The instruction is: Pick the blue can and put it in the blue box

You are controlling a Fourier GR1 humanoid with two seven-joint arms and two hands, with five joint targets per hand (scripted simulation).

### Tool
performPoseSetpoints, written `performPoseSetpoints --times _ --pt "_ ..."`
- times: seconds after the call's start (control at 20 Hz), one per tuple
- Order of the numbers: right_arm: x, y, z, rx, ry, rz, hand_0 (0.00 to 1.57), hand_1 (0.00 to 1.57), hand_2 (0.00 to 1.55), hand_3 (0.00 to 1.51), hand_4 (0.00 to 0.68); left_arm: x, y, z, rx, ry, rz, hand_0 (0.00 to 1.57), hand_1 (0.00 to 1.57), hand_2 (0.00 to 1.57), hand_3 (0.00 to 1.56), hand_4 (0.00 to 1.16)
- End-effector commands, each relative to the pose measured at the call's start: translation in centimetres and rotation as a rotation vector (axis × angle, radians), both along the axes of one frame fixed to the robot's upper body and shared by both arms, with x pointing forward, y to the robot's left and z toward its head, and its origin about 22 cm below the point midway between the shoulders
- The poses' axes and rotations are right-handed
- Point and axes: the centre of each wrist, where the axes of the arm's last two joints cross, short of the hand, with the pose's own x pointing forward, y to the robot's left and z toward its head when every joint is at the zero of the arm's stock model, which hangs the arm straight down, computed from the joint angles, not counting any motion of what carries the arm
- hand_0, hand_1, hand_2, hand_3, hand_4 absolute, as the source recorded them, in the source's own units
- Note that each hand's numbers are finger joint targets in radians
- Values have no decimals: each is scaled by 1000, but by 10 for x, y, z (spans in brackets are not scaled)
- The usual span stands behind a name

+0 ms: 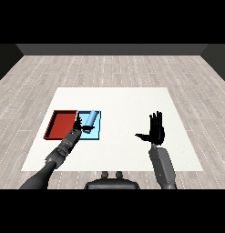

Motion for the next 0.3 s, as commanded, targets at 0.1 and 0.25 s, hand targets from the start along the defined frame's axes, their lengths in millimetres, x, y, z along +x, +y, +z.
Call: performPoseSetpoints --times 0.1,0.25 --pt "5 9 4 7 13 15 0 0 0 0 0 -7 5 -5 -65 -256 9 0 0 0 0 0" --pt "10 22 13 -55 -25 61 0 0 0 0 0 16 -13 23 -84 -386 -41 0 0 0 0 0"
